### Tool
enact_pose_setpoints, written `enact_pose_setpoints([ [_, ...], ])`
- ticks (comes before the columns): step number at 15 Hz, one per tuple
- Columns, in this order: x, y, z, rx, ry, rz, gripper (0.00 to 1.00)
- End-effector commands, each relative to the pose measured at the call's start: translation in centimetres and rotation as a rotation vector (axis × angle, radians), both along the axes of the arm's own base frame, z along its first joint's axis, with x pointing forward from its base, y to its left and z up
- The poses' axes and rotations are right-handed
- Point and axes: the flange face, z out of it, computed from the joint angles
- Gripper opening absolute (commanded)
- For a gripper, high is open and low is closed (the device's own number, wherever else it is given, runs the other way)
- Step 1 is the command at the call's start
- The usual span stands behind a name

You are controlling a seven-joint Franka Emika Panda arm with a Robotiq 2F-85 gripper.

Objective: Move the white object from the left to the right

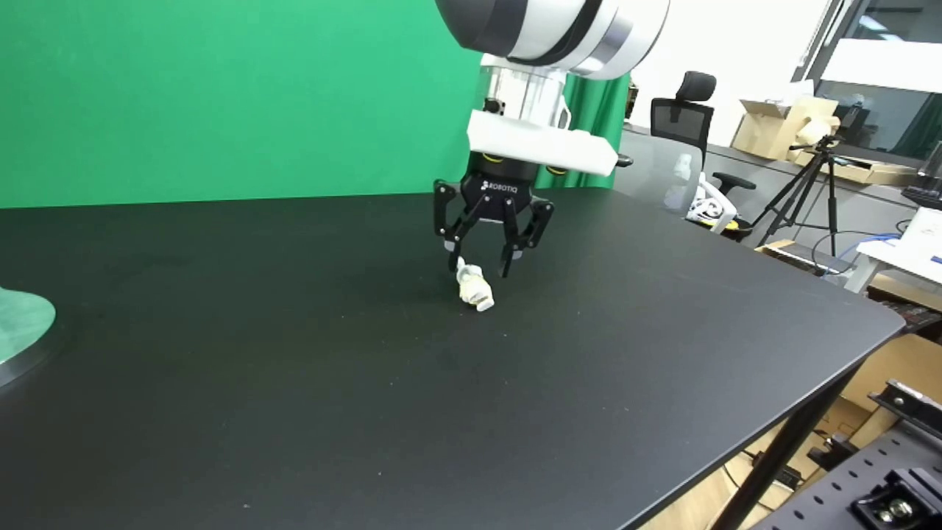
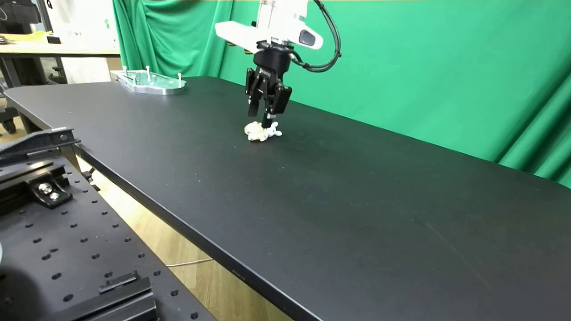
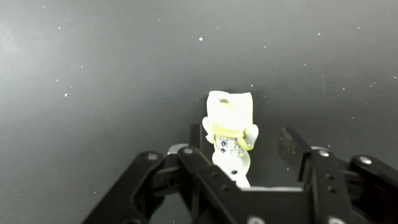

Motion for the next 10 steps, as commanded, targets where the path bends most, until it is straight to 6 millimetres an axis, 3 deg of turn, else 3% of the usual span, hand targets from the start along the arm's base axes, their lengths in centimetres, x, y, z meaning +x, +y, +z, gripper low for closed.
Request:
enact_pose_setpoints([
  [1,0.3,0.4,2.7,-0.005,-0.079,-0.029,0.97],
  [6,0.2,1.0,5.9,0.012,-0.151,-0.004,1.0],
  [10,-0.3,1.9,7.6,0.115,-0.098,0.071,1.0],
])
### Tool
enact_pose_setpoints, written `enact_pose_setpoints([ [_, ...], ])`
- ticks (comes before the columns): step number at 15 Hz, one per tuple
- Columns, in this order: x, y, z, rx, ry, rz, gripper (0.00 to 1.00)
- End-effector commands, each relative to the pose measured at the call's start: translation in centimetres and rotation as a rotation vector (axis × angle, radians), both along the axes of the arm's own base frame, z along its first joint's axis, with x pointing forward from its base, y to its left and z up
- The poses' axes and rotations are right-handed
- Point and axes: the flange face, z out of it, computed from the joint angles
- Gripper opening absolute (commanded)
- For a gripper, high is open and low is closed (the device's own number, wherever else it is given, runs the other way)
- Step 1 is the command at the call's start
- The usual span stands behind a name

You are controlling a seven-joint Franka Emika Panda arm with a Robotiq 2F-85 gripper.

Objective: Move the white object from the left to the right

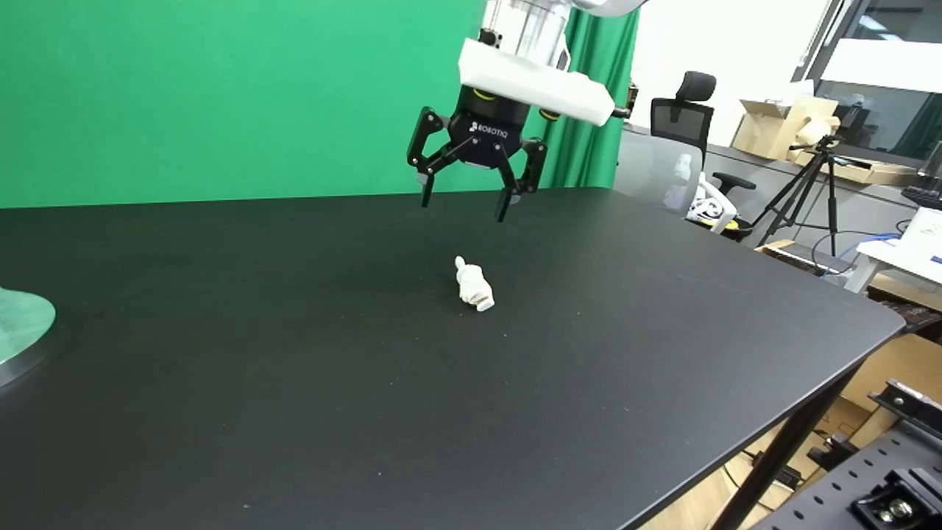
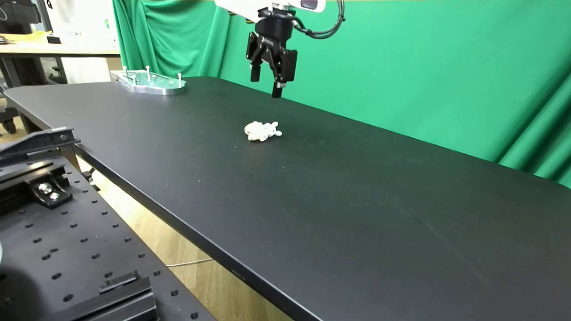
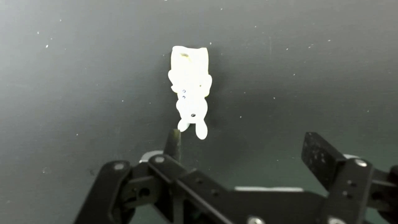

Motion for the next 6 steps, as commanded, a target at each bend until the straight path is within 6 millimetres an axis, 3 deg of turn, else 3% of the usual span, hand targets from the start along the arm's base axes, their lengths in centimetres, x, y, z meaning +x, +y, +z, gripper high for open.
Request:
enact_pose_setpoints([
  [1,-1.2,1.1,2.1,0.144,0.059,0.104,1.0],
  [2,-0.6,0.7,0.7,0.07,0.04,0.05,1.0],
  [6,-0.7,0.8,0.6,0.082,0.044,0.068,1.0],
])
